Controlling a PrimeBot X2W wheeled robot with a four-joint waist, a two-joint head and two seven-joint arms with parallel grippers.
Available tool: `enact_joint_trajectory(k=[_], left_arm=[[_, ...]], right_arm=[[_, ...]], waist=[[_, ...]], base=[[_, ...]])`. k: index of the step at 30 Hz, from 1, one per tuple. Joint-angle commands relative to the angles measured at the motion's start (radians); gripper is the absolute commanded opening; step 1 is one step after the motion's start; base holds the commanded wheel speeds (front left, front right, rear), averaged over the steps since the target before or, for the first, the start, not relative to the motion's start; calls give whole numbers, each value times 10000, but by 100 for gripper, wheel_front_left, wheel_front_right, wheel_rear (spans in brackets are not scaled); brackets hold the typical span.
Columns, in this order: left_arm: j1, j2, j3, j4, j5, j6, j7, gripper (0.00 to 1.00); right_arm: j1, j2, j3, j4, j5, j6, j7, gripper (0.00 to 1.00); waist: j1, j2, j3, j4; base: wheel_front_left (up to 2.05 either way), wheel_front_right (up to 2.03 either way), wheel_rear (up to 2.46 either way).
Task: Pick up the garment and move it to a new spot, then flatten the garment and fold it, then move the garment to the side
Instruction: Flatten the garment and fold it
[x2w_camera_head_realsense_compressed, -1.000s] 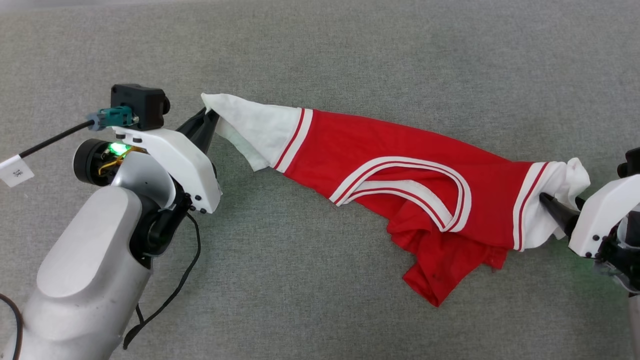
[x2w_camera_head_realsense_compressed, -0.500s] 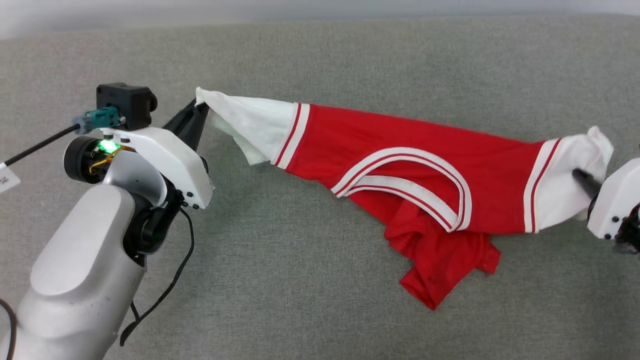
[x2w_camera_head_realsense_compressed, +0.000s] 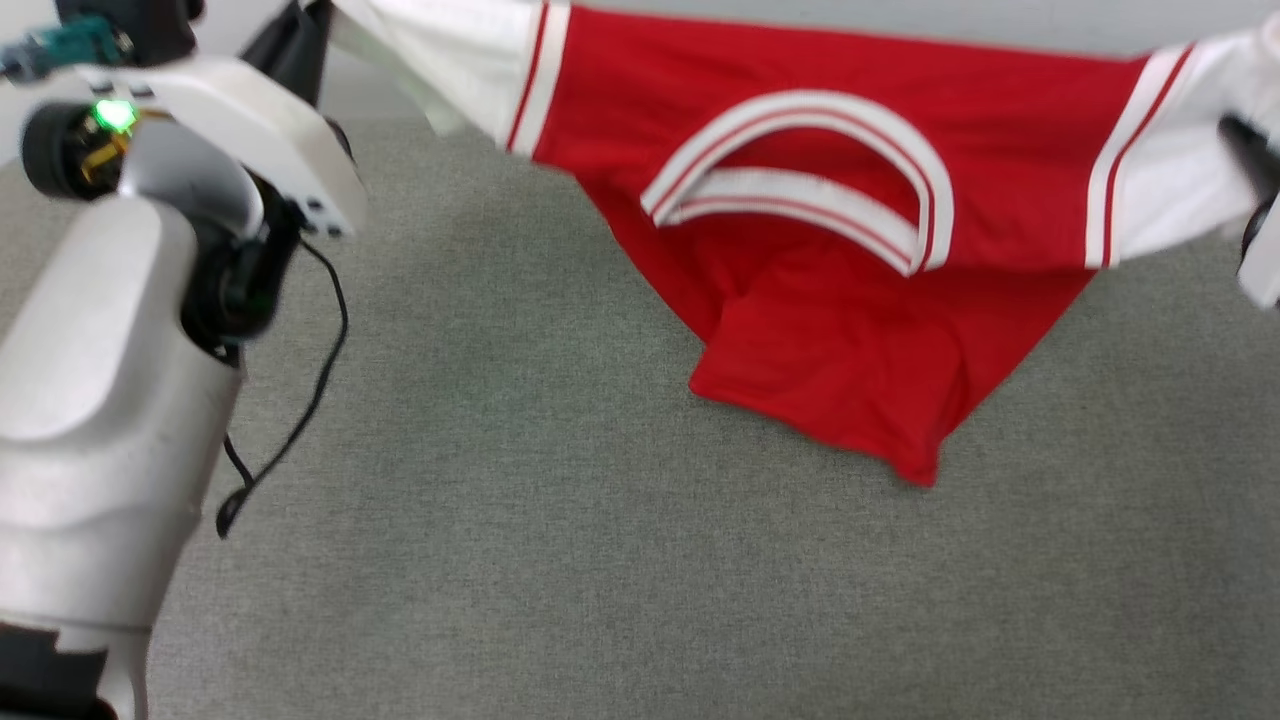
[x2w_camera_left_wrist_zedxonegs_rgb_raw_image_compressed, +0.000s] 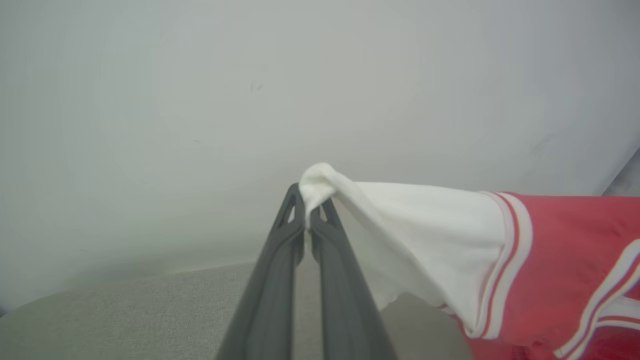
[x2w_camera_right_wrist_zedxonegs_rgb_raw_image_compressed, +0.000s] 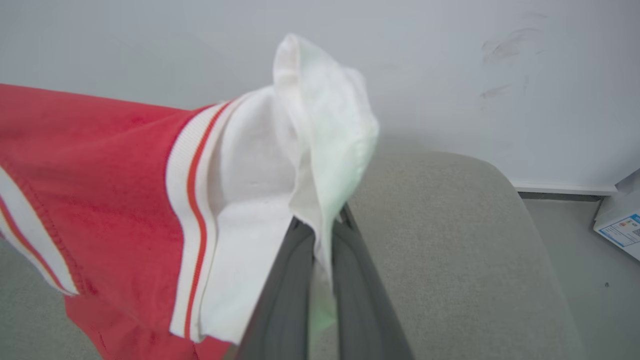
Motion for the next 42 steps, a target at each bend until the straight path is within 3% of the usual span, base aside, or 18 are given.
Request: enact_joint_trajectory(k=[1,17,25,33,36,42], left_arm=[[-312,26,76,167,90,-11,-99,0],[-5854,194,662,2447,745,-317,-1334,0],[-7063,110,661,3171,801,-491,-1590,0],[-6246,-445,593,4445,443,-1049,-2717,0],[-5088,-660,614,5009,163,-1328,-3192,0],[-3338,-792,678,5175,-184,-1559,-3481,0]], right_arm=[[-315,-81,10,113,-42,-17,-56,0],[-6515,220,829,1564,-442,-17,-2436,0],[-8176,268,1440,2631,-334,-16,-3592,0],[-8171,298,2779,5124,568,-16,-5351,0],[-7181,407,3394,5975,1164,-16,-5873,0],[-5434,430,4018,6250,1809,-16,-6232,0]], waist=[[0,0,72,17],[0,0,2620,27],[0,0,3710,48],[0,0,4373,150],[0,0,3919,172],[0,0,2975,181]], base=[[0,0,0],[0,0,0],[0,0,0],[0,0,0],[0,0,0],[0,0,0]])
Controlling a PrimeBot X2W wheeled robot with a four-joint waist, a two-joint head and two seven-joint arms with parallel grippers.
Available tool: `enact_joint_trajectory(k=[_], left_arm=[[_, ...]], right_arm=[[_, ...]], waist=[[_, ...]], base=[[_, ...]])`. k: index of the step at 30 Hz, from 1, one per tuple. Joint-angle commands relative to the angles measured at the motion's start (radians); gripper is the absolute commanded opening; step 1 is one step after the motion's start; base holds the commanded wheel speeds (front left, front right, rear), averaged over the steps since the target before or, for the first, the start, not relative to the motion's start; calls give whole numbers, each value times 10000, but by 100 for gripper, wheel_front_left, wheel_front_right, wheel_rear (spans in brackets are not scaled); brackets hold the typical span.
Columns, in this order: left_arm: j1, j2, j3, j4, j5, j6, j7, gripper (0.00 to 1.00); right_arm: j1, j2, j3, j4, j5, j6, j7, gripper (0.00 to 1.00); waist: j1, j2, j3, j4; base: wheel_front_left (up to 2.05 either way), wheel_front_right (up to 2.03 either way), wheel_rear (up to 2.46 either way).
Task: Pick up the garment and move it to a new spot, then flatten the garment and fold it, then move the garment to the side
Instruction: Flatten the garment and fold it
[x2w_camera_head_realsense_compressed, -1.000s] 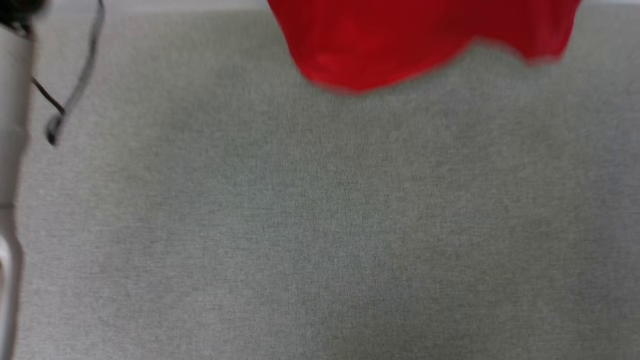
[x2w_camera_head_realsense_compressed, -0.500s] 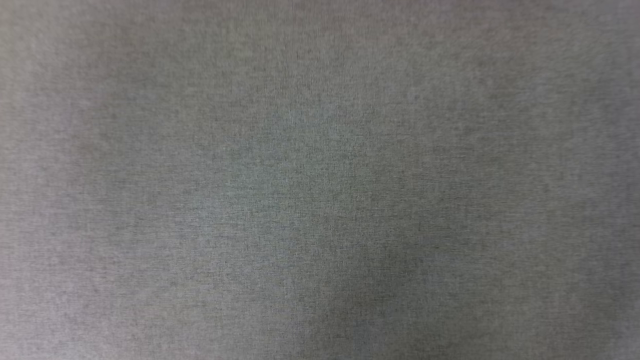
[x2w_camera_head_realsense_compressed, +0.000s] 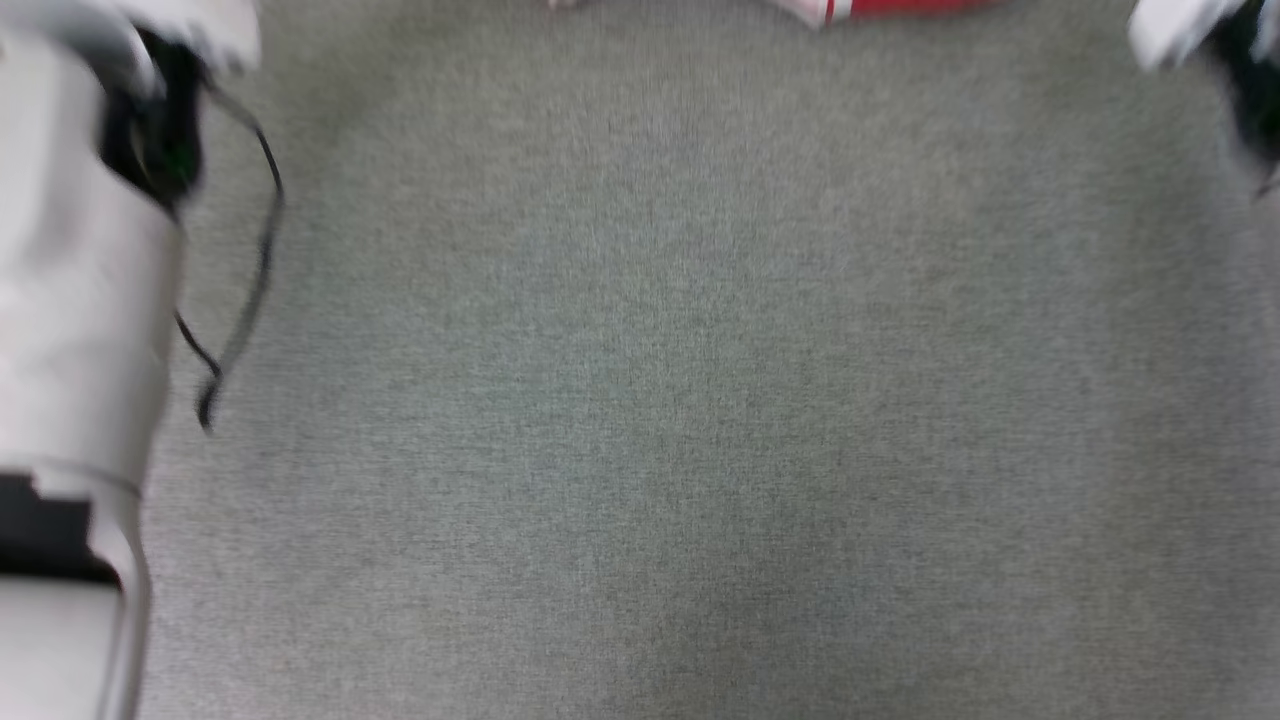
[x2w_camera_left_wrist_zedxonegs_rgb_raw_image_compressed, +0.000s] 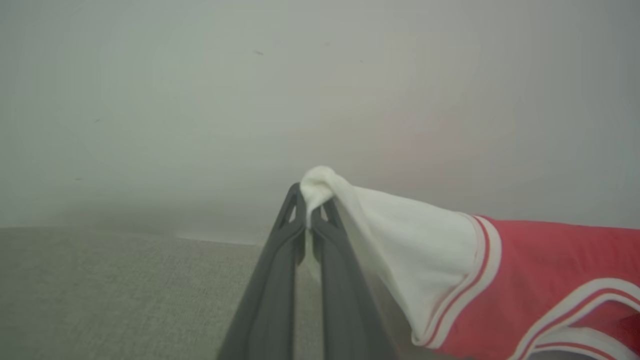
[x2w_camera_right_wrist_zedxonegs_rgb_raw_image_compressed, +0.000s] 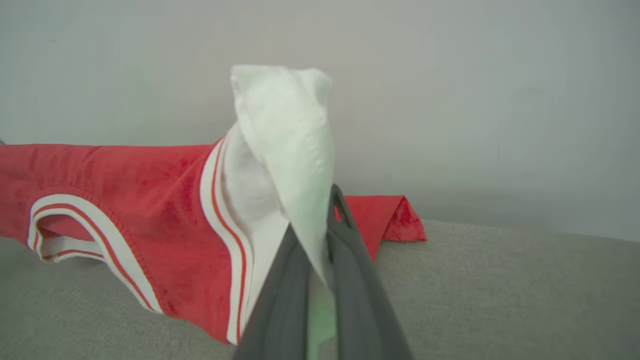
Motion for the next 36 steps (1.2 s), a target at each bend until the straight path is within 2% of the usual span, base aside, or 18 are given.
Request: enact_joint_trajectory(k=[1,5,10,14,21,27,31,36], left_arm=[[565,-54,38,-68,-87,-59,-93,0],[2272,63,117,-450,-226,-115,-145,0],[4583,248,498,-1665,-149,-109,-157,0],[6471,412,875,-2931,-3,227,-159,0],[9675,747,1289,-5371,51,1236,-102,0],[12122,1109,1573,-7604,-134,2340,410,0],[13527,1268,1609,-8935,-158,3038,889,0],[14538,1136,1247,-9712,-188,3419,1368,0]], right_arm=[[620,12,117,30,226,-14,-101,0],[2190,53,412,-125,787,-14,-160,0],[4033,-86,672,-608,1252,-14,-240,0],[5356,-215,648,-1240,1430,-14,-330,0],[7736,-376,55,-2529,1434,-15,-146,0],[9972,-184,-1084,-3829,1128,-17,580,0],[11482,196,-1963,-4869,687,-16,1311,0],[12919,876,-2850,-5869,-304,-14,2186,0]], waist=[[-1,0,-675,31],[-1,0,-1507,22],[-1,0,-2491,-31],[-1,0,-3168,-90],[-1,0,-4138,-132],[-1,0,-4726,-113],[-1,0,-5000,-60],[-1,0,-5137,55]], base=[[0,0,0],[0,0,0],[0,0,0],[0,0,0],[0,0,0],[0,0,0],[0,0,0],[0,0,0]])
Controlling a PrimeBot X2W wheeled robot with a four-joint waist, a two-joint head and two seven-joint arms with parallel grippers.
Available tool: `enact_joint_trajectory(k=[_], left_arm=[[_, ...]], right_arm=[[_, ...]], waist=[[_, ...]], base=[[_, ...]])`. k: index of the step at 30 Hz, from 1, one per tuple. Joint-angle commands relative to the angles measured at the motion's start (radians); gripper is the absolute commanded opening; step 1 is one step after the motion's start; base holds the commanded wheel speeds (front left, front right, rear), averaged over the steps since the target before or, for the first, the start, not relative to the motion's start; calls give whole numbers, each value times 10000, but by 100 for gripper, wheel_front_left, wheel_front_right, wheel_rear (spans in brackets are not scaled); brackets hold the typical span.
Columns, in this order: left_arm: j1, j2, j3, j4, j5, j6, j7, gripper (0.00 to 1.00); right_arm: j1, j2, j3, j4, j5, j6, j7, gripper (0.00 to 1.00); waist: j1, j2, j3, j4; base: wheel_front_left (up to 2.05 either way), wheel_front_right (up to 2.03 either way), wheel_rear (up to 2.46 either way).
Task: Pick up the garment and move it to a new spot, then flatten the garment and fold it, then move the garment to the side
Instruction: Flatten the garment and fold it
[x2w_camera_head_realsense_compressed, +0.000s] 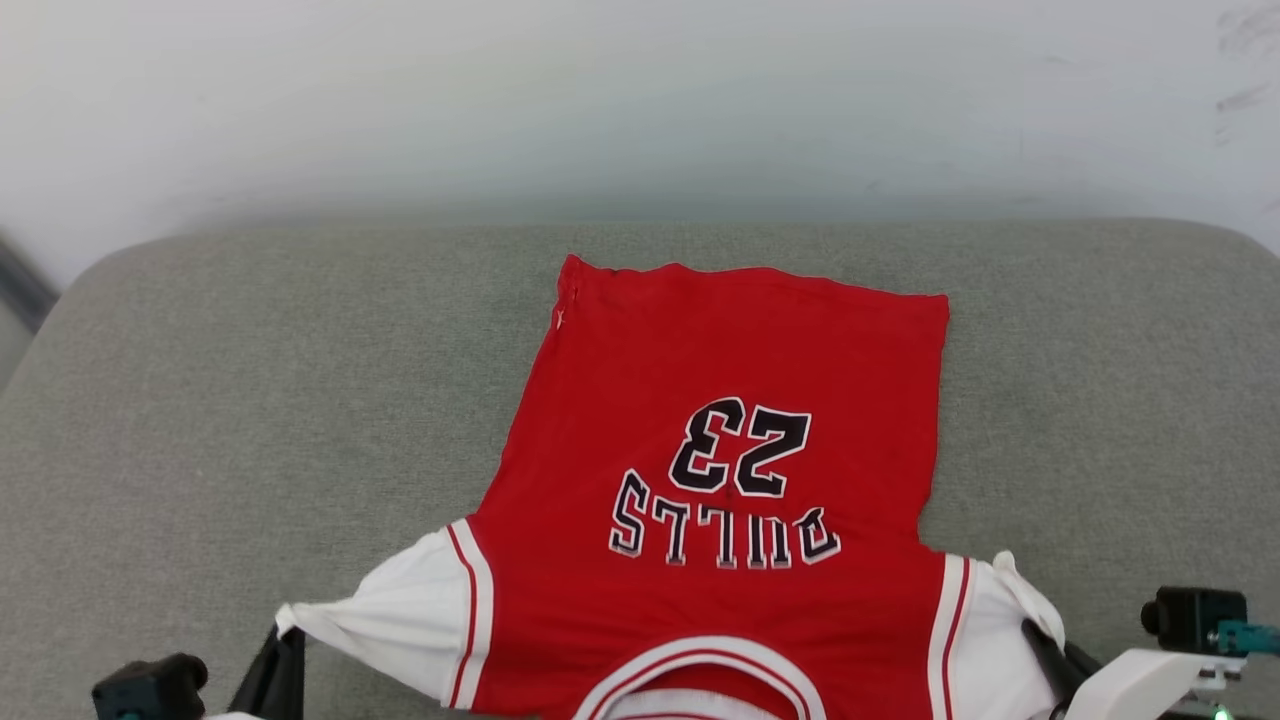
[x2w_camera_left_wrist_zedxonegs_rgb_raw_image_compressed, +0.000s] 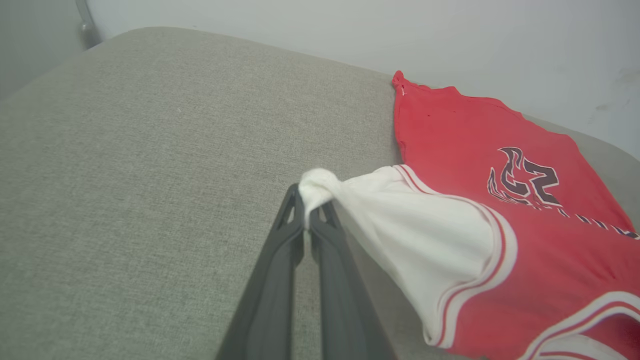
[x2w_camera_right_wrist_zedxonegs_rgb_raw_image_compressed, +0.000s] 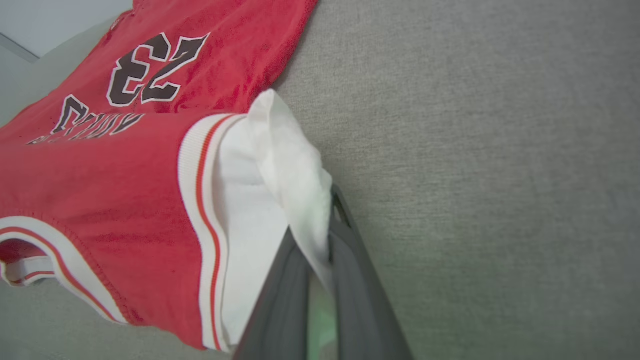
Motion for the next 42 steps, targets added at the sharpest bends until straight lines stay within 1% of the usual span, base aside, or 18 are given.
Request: enact_joint_trajectory(k=[1,2,3,4,5,6,10,15,18,21,26,27,28,32,34,37,38,42], left_arm=[[199,-57,-63,-42,3,65,11,0],[251,-118,-109,-8,-49,20,-17,0],[280,-175,-169,37,-44,-11,-53,0],[290,-248,-234,69,-33,-43,-78,0],[279,-311,-313,97,-44,-73,-97,0],[233,-338,-359,117,-16,-113,-123,0],[9,-423,-551,37,130,-208,-239,0],[-324,-484,-781,-363,409,-215,-294,0],[-599,-540,-910,-719,599,-182,-370,0],[-920,-628,-1050,-1069,783,-155,-397,0],[-1556,-865,-1372,-1612,1068,-303,-533,0],[-1556,-865,-1372,-1612,1068,-303,-533,0],[-1915,-958,-1458,-1741,1151,-437,-647,0],[-2524,-1111,-1576,-1866,1269,-722,-876,0],[-2778,-1185,-1650,-1882,1356,-855,-956,0],[-3058,-1285,-1701,-1856,1416,-971,-1084,0],[-3058,-1285,-1701,-1856,1416,-971,-1084,0],[-3322,-1450,-1710,-1766,1464,-1097,-1201,0]], right_arm=[[341,351,-286,-253,-236,-14,195,0],[504,484,-414,-351,-403,-12,324,5],[637,608,-537,-444,-522,-12,419,26],[752,708,-652,-504,-663,-12,484,44],[861,807,-734,-537,-797,-12,566,87],[924,917,-796,-602,-864,-12,614,100],[828,1053,-1030,-1247,-967,-11,392,100],[407,926,-1749,-2049,-953,-11,-165,100],[-295,777,-2336,-2009,-923,-11,-105,100],[-1342,477,-2791,-1383,-827,-11,255,100],[-3612,-279,-3005,51,-793,-9,1326,100],[-3612,-279,-3005,51,-793,-9,1326,100],[-4537,-694,-2917,541,-895,-11,1669,100],[-6299,-1334,-2824,1465,-1110,-9,2703,100],[-7073,-1567,-2815,1933,-1231,-9,3525,100],[-8016,-1712,-2873,2486,-1582,-9,4778,100],[-8016,-1712,-2873,2486,-1582,-9,4778,100],[-8871,-1583,-3282,2967,-2102,-9,5988,100]], waist=[[4,-1,-71,54],[4,-1,-99,80],[4,-1,-123,111],[4,-1,-157,138],[4,-1,-192,175],[4,-1,-218,215],[4,-1,-288,344],[4,-1,-138,693],[4,-1,119,972],[4,-1,537,1288],[4,-1,1658,1883],[4,-1,1658,1883],[4,-1,2224,2128],[4,-1,3245,2525],[4,-1,3673,2679],[4,-1,4202,2840],[4,-1,4202,2840],[4,-1,4704,2968]], base=[[0,0,0],[0,0,0],[0,0,0],[0,0,0],[0,0,0],[0,0,0],[0,0,0],[0,0,0],[0,0,0],[0,0,0],[0,0,0],[0,0,0],[0,0,0],[0,0,0],[0,0,0],[0,0,0],[0,0,0],[0,0,0]])
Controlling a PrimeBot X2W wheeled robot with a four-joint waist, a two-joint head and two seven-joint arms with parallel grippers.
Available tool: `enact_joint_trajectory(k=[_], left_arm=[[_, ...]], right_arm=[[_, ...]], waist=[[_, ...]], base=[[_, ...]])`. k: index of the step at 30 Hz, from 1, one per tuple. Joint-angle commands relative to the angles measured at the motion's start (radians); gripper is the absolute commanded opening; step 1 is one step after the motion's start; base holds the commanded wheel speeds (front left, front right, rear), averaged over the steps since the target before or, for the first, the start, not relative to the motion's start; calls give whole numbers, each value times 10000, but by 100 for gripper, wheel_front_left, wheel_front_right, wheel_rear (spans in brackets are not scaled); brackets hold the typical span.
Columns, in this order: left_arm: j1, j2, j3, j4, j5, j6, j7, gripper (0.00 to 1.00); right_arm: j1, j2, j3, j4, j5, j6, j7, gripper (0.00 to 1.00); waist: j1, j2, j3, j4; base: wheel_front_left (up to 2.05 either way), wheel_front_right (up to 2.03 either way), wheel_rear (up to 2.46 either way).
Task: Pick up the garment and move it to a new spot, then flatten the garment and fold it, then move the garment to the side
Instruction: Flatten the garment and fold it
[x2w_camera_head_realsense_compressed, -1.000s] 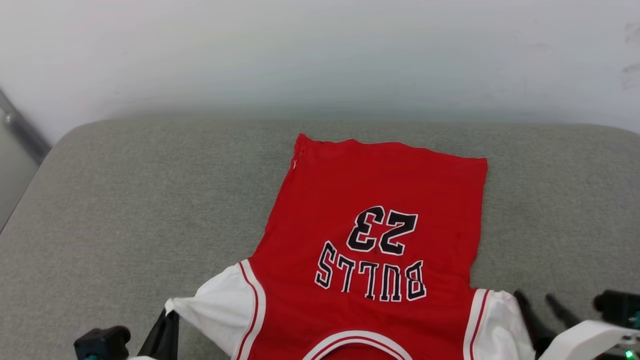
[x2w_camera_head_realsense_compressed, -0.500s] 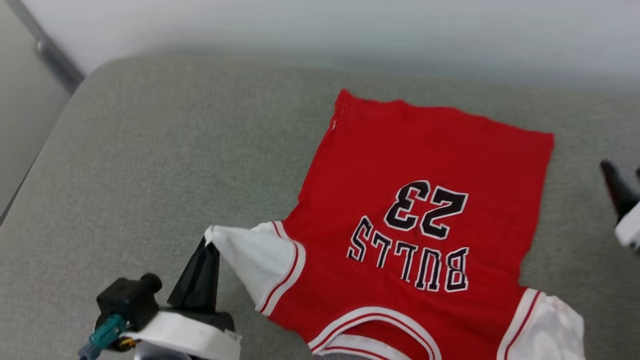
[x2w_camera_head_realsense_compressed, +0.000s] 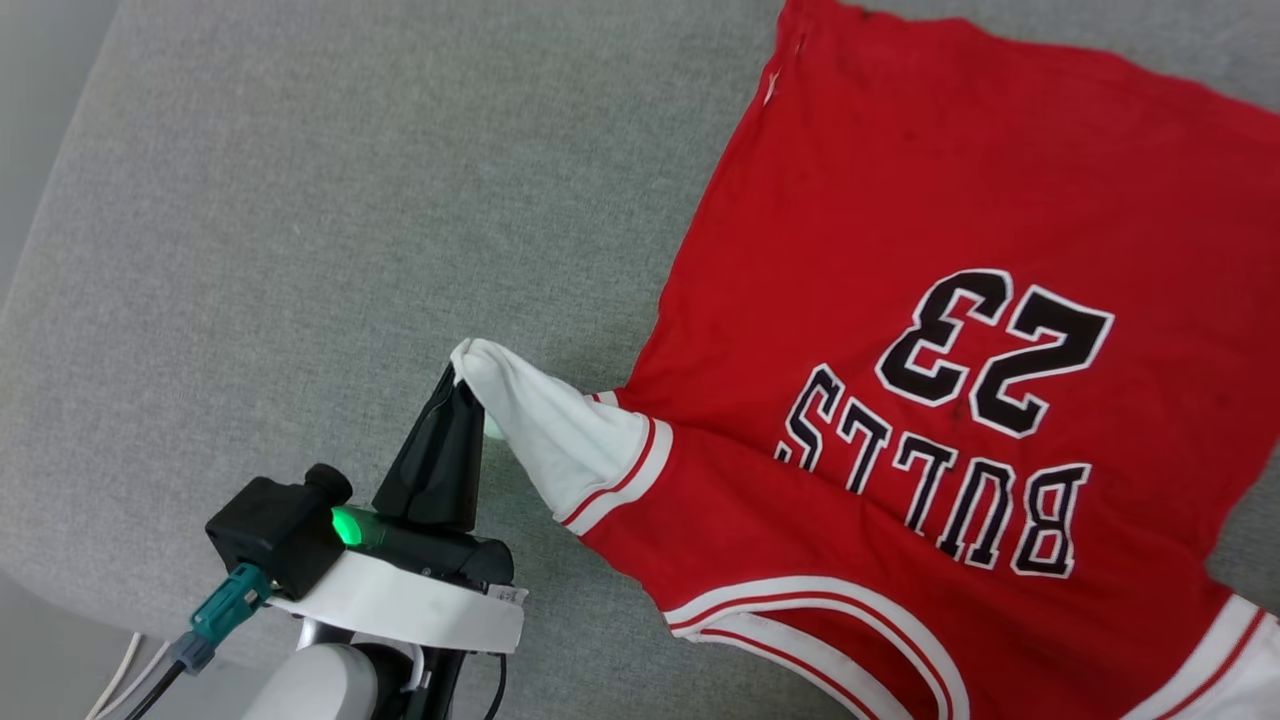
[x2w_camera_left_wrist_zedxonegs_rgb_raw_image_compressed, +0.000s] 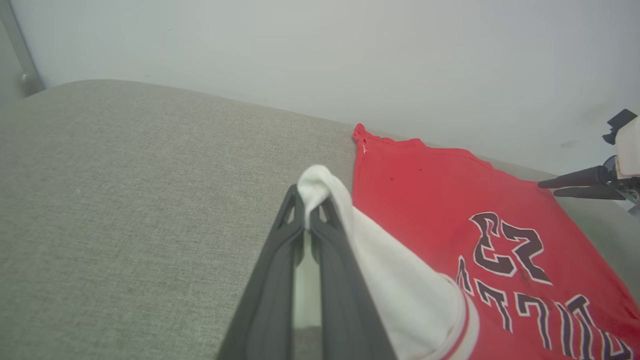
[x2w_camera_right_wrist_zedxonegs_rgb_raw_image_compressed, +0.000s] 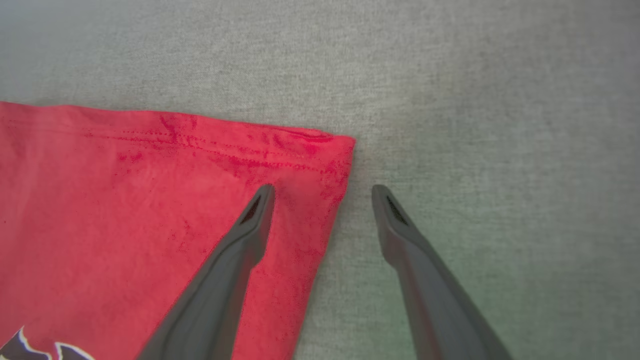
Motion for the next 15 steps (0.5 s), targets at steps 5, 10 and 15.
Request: enact_joint_trajectory(k=[5,10,15], left_arm=[[-328,-171,11,176,53,-189,-142,0],[-398,-251,-8,365,71,-271,-204,0],[-367,-276,37,585,109,-288,-243,0]], right_arm=[[-242,524,-355,564,-576,-4,838,100],[24,1189,-653,975,-859,-4,1748,0],[36,1117,-692,644,-1057,-4,1912,0]], waist=[[-3,0,763,349],[-3,0,754,308],[-3,0,378,211]], base=[[0,0,0],[0,0,0],[0,0,0]])
